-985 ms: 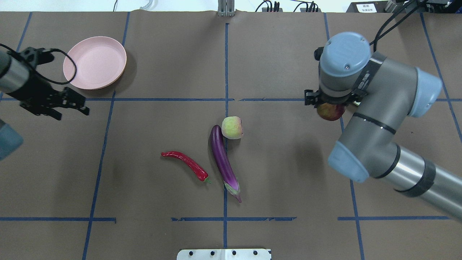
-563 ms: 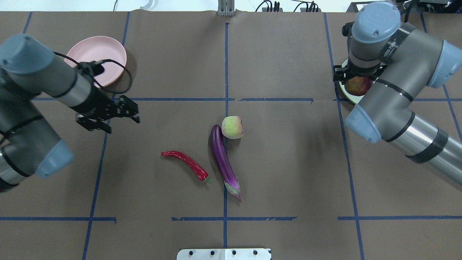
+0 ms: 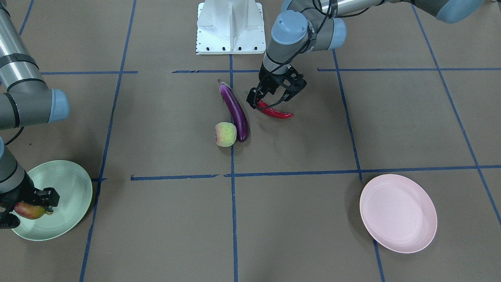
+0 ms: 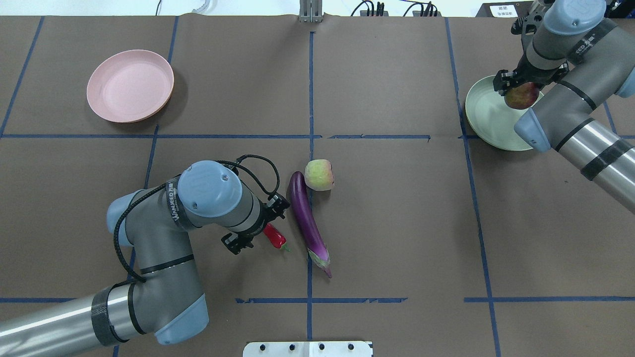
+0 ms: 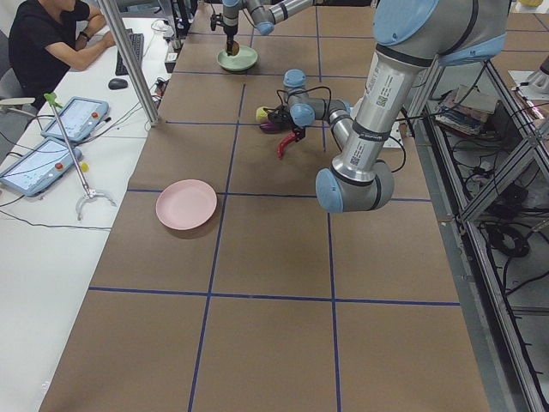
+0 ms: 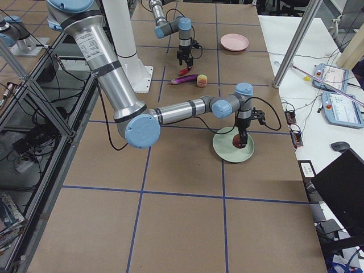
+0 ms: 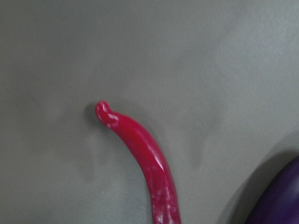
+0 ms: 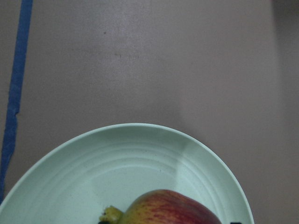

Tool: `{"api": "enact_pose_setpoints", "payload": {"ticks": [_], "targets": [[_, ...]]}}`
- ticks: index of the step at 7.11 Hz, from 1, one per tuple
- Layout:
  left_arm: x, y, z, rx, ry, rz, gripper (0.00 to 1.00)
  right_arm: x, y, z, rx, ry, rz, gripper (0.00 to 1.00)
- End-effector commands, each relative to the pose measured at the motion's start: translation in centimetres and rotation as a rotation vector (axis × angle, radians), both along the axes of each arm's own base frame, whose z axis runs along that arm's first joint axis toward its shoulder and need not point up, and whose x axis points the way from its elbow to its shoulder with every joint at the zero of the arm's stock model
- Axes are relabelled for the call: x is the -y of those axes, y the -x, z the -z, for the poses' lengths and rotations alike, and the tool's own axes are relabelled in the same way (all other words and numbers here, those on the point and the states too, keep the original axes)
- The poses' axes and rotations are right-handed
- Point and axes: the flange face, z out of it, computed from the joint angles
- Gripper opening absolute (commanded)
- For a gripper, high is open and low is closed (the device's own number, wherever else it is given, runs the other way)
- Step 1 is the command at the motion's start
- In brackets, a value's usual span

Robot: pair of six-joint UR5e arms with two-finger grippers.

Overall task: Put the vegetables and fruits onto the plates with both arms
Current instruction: 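Carry pomegranate to green plate with right gripper while left reaches for chili, then release pomegranate on green plate while left gripper grasps the red chili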

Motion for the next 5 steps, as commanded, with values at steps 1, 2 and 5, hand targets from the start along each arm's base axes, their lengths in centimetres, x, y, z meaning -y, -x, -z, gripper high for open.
{"api": "enact_pose_setpoints", "payload": {"ticks": [1,2,5], "targets": [[-1.2,-1.2,-0.1,0.015,-0.001,-0.005,0.66,-0.5,0.7,1.8,0.093,0.017,0.046,1.0],[-1.1,-1.4,-0.5,0.024,0.002,-0.006,0.65,-1.2,0.5,1.4,0.123,0.035,0.065,1.0],[0.2,0.1,0.4,0.005,-0.018,0.013,0.0,-5.2,6.8,11.1,0.256,-0.004,0.068,1.0]]}}
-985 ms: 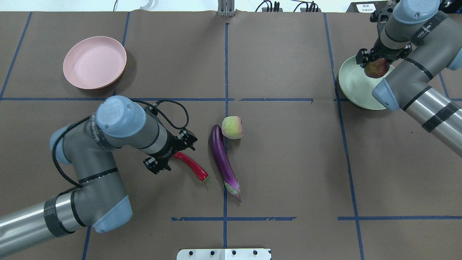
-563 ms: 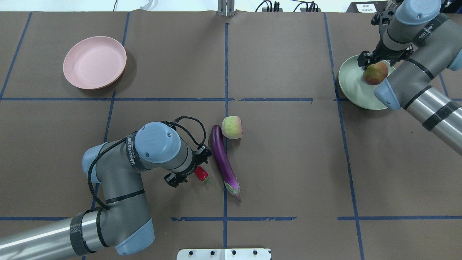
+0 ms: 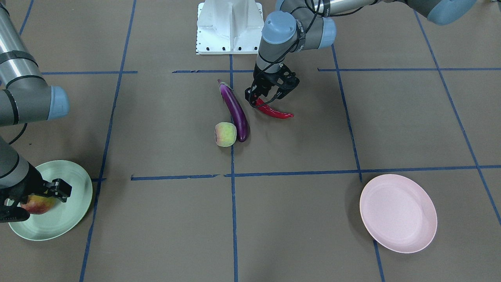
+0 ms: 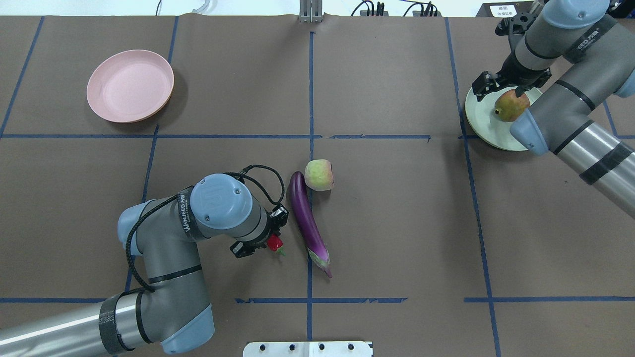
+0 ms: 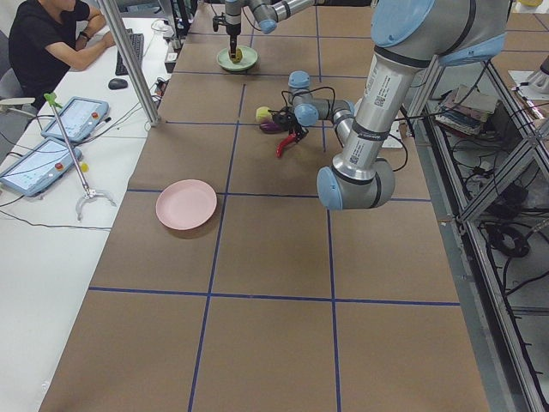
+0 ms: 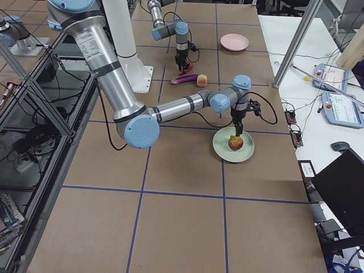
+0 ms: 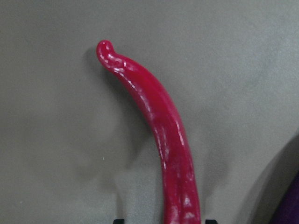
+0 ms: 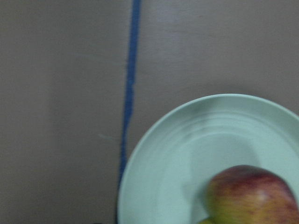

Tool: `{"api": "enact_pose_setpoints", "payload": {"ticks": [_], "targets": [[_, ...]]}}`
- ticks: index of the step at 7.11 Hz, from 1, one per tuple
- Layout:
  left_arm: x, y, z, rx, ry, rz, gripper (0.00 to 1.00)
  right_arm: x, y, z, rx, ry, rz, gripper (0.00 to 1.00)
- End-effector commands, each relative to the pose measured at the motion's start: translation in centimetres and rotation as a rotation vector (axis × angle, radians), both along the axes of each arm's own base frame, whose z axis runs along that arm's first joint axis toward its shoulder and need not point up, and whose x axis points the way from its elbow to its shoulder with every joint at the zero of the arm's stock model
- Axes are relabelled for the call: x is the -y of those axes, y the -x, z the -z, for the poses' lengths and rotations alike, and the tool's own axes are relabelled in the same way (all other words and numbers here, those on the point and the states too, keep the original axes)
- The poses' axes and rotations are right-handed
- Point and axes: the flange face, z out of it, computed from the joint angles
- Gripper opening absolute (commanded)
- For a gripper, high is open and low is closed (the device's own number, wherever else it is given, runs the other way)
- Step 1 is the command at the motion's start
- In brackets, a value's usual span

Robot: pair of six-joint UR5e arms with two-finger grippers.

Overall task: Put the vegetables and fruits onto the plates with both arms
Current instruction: 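Release pomegranate on green plate while left gripper grasps the red chili, then lower chili onto pink plate with left gripper while right grasps peach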

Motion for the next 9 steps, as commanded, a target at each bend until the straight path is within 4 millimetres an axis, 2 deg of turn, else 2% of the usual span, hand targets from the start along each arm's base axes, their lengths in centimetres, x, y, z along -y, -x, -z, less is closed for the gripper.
{"api": "enact_pose_setpoints", "payload": {"ticks": [1,2,3,4,5,7,9], "targets": [[4.3,4.2,1.6,-0.035,-0.025,0.077,0.0,-4.4,8.1,9.4,0.141,0.053,-0.048,1.0],[8.4,8.3,1.9,-0.04,-0.067,0.119,0.0,-7.0,12.2,14.2,0.214,0.133,-0.108,1.0],[10.6,11.1,0.6,-0.007,-0.187,0.052,0.0,-9.4,16.4,18.3,0.263,0.203,-0.14,1.0],[13.4,13.7,-1.6,0.047,-0.267,0.024,0.0,-11.2,19.2,22.2,0.299,0.242,-0.172,1.0],[16.1,16.3,-4.1,0.111,-0.341,-0.012,0.0,-13.6,22.4,24.3,0.299,0.226,-0.209,1.0],[23.0,21.0,-10.5,0.255,-0.421,-0.085,0.0,-17.3,27.0,25.7,0.216,0.209,-0.235,1.0],[27.1,23.6,-15.8,0.342,-0.433,-0.14,0.0,-19.5,30.3,25.2,0.171,0.183,-0.229,1.0]]}}
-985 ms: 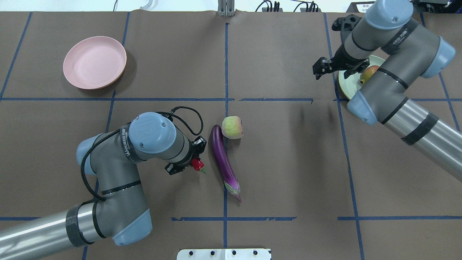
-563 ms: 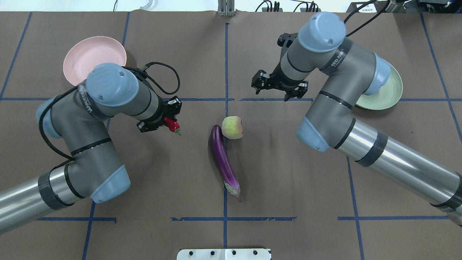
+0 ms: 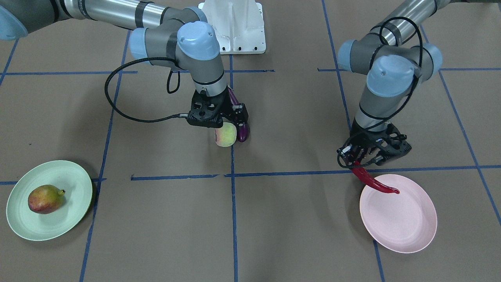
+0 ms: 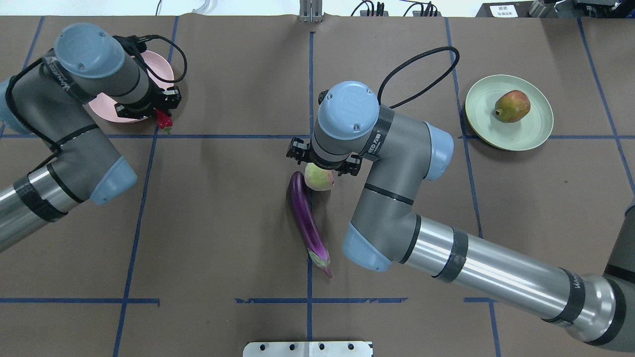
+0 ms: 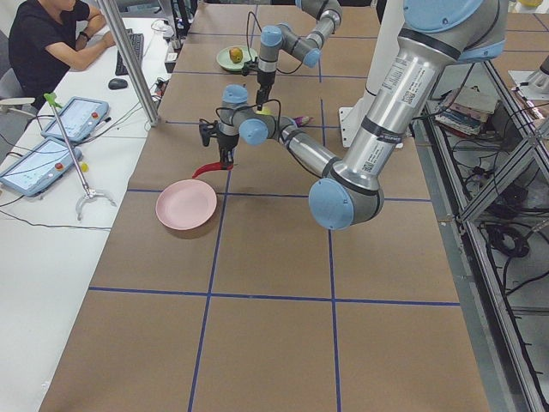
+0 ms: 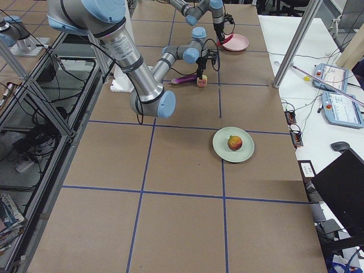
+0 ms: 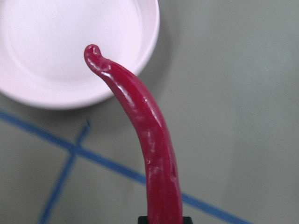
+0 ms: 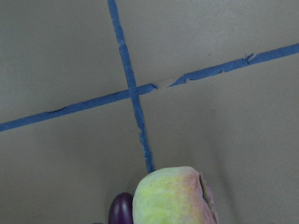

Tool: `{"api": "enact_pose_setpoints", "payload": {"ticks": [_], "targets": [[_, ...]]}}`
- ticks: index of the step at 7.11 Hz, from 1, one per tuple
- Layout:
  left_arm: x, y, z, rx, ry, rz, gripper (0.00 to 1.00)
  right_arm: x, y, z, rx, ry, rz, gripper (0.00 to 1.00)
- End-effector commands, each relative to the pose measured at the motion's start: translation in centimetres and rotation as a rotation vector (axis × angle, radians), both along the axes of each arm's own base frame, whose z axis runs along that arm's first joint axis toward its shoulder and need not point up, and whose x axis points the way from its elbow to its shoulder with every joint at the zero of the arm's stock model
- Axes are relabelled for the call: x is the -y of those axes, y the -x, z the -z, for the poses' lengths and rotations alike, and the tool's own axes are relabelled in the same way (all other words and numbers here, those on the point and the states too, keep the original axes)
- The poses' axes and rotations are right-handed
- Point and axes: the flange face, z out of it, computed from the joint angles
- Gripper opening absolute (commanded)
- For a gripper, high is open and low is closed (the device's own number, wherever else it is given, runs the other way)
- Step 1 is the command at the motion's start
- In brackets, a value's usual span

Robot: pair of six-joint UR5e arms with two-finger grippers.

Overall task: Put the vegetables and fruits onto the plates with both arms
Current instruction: 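Lower chili onto pink plate with left gripper while right grasps peach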

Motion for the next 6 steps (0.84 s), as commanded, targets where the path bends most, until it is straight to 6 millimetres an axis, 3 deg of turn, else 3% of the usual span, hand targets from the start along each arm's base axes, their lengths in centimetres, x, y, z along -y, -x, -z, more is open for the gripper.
{"api": "enact_pose_setpoints", "payload": {"ticks": [1,2,4,5,6], "targets": [[4.3,2.7,-6.2,0.066,-0.036,-0.031,0.0,-1.2,2.6,-0.9,-0.055,-0.022,0.001,1.0],[5.0,2.3,-8.3,0.061,-0.047,-0.032,0.0,-1.2,2.6,-1.4,-0.091,-0.027,0.001,1.0],[7.3,2.0,-9.9,0.085,-0.045,-0.035,0.01,-0.7,3.4,-1.5,-0.123,-0.064,-0.023,1.0],[8.4,2.5,-10.3,0.094,-0.063,-0.046,0.06,0.2,4.8,-1.2,-0.15,-0.072,-0.026,1.0],[8.6,2.5,-10.1,0.092,-0.07,-0.046,0.47,0.3,5.0,-1.6,-0.156,-0.07,-0.024,1.0]]}}
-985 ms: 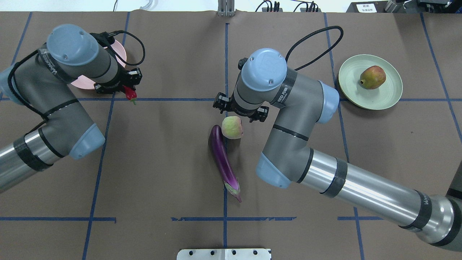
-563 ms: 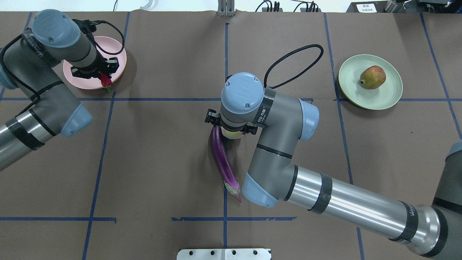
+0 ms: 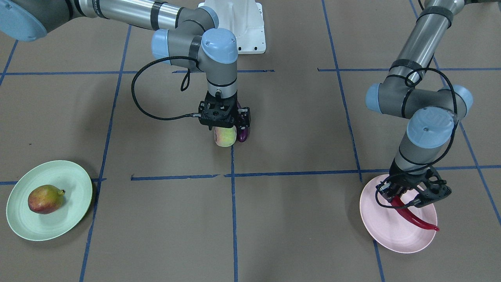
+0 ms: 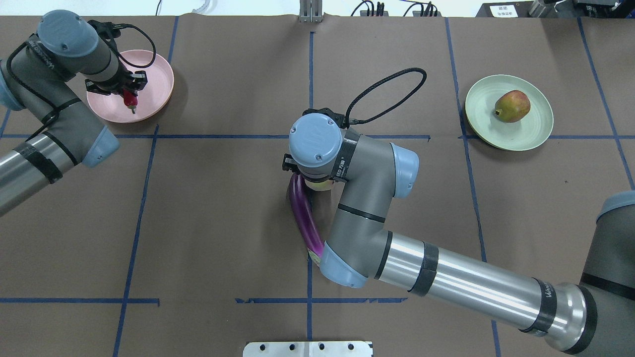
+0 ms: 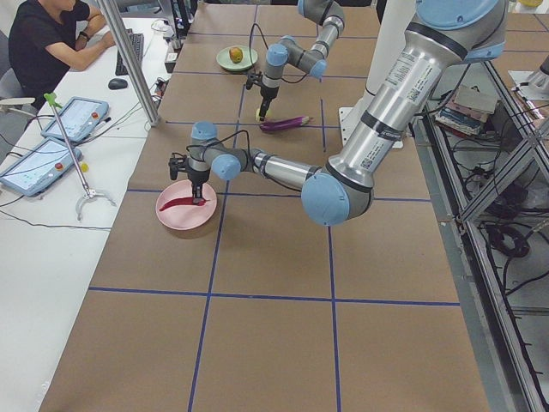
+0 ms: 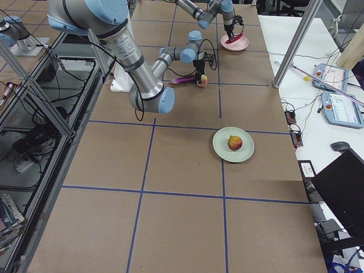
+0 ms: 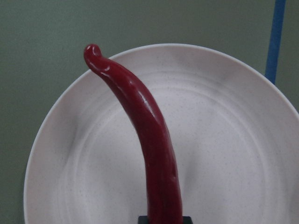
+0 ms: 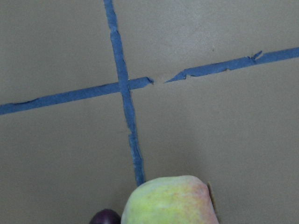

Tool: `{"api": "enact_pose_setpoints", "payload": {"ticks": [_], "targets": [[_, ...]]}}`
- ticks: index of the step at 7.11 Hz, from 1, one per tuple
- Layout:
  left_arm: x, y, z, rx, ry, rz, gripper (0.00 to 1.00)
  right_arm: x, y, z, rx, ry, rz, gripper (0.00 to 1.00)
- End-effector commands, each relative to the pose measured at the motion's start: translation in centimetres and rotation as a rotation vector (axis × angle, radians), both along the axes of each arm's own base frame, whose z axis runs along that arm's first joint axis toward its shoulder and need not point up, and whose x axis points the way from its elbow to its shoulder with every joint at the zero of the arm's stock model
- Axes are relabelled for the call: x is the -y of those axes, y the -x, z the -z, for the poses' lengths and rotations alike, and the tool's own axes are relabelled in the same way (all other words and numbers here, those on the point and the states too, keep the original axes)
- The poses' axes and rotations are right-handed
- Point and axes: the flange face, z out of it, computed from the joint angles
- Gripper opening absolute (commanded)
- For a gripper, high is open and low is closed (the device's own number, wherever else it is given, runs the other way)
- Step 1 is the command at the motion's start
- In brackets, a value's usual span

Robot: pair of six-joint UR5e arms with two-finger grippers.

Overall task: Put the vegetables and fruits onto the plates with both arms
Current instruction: 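Lower chili onto pink plate with left gripper while right grasps peach, then carry peach to green plate with right gripper while left grasps eggplant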

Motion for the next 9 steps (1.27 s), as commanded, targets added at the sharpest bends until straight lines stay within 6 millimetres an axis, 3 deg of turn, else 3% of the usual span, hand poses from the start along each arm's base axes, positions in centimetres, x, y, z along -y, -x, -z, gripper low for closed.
{"api": "enact_pose_setpoints", "payload": {"ticks": [1,2,3,4,5,6,7,8,9], "targets": [[0.9,0.3,1.0,-0.013,-0.034,-0.011,0.99,0.6,0.6,-0.9,-0.031,-0.013,-0.012,0.89],[1.0,-0.6,3.7,-0.058,-0.083,-0.011,1.0,0.4,0.5,-0.5,-0.03,-0.032,-0.007,0.27],[-1.6,-2.7,7.2,-0.124,-0.127,-0.069,1.0,0.0,-0.2,-1.3,-0.023,-0.028,0.007,0.0],[-6.5,-6.6,10.0,-0.253,-0.047,-0.089,1.0,0.0,-5.2,-1.6,0.033,-0.044,0.055,0.0],[-11.1,-10.9,13.5,-0.345,0.033,-0.081,1.0,0.6,-10.7,-3.6,0.05,-0.062,0.083,0.0],[-16.5,-14.7,17.4,-0.415,0.047,-0.129,1.0,3.4,-15.7,-7.0,0.017,-0.094,0.094,0.0],[-20.1,-17.2,20.1,-0.468,0.091,-0.138,1.0,7.0,-20.4,-10.6,-0.059,-0.156,0.144,0.0],[-23.5,-20.9,22.8,-0.499,0.118,-0.181,1.0,10.6,-24.9,-14.5,-0.129,-0.168,0.166,0.0],[-24.5,-22.6,26.0,-0.45,0.154,-0.191,1.0,14.0,-27.6,-18.5,-0.182,-0.131,0.172,0.0]]}}
